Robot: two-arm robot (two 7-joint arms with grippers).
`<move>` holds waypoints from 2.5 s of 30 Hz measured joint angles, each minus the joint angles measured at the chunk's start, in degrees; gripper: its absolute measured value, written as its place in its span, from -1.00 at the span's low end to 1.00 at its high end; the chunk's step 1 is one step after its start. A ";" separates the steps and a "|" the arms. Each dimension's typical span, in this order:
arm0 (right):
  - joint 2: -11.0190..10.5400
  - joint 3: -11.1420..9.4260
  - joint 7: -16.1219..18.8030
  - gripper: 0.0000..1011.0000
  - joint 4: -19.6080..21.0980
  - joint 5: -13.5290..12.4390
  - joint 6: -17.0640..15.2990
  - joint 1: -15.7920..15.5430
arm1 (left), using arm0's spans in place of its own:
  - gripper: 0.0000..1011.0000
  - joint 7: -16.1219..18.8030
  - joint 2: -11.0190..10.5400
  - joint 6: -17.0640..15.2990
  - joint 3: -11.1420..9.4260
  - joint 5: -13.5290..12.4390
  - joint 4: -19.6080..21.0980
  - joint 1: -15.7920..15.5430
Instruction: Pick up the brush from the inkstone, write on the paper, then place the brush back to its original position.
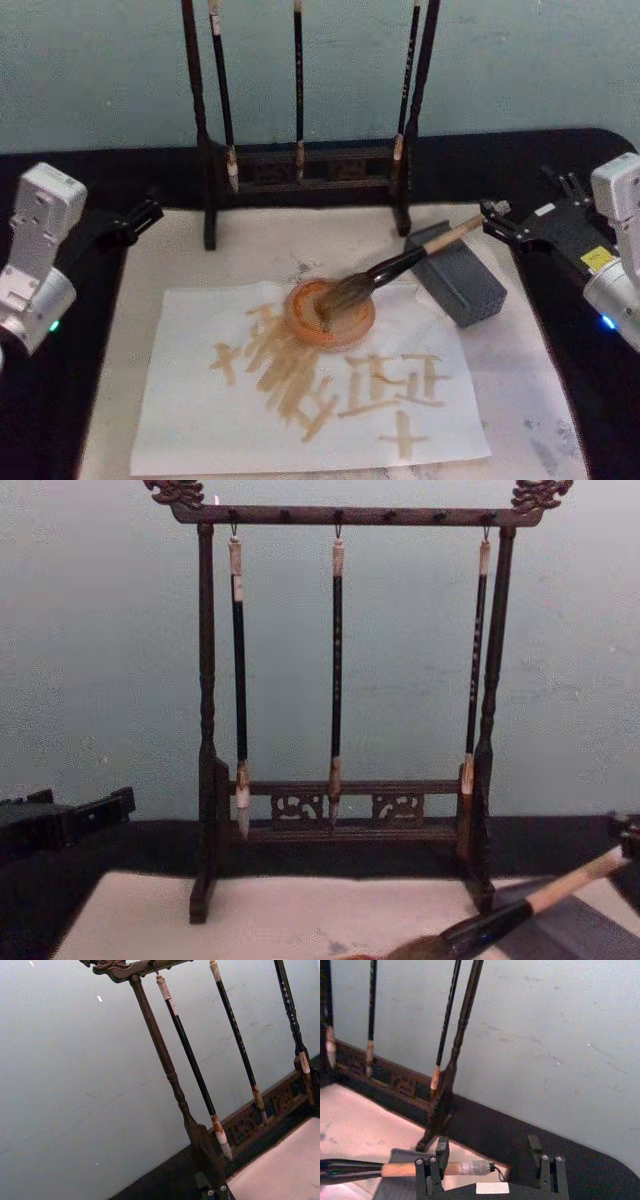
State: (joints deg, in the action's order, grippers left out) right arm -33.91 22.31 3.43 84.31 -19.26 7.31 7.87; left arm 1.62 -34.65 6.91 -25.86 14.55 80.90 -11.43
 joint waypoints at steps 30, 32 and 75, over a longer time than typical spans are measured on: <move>5.30 -5.49 11.68 0.98 1.02 -13.45 -1.21 -6.84 | 0.98 0.00 0.00 0.00 0.00 0.00 0.00 0.00; 6.09 -5.91 13.04 0.98 0.03 -14.87 -1.63 -6.62 | 0.98 0.00 0.00 0.00 0.00 0.00 0.00 0.00; 12.83 -10.70 24.46 0.98 -9.31 -39.51 -10.55 -3.63 | 0.98 0.00 0.00 0.00 0.00 0.00 0.00 0.00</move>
State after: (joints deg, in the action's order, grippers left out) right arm -21.09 11.60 27.89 75.00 -58.77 -3.24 4.23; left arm 1.62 -34.65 6.91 -25.86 14.55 80.90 -11.43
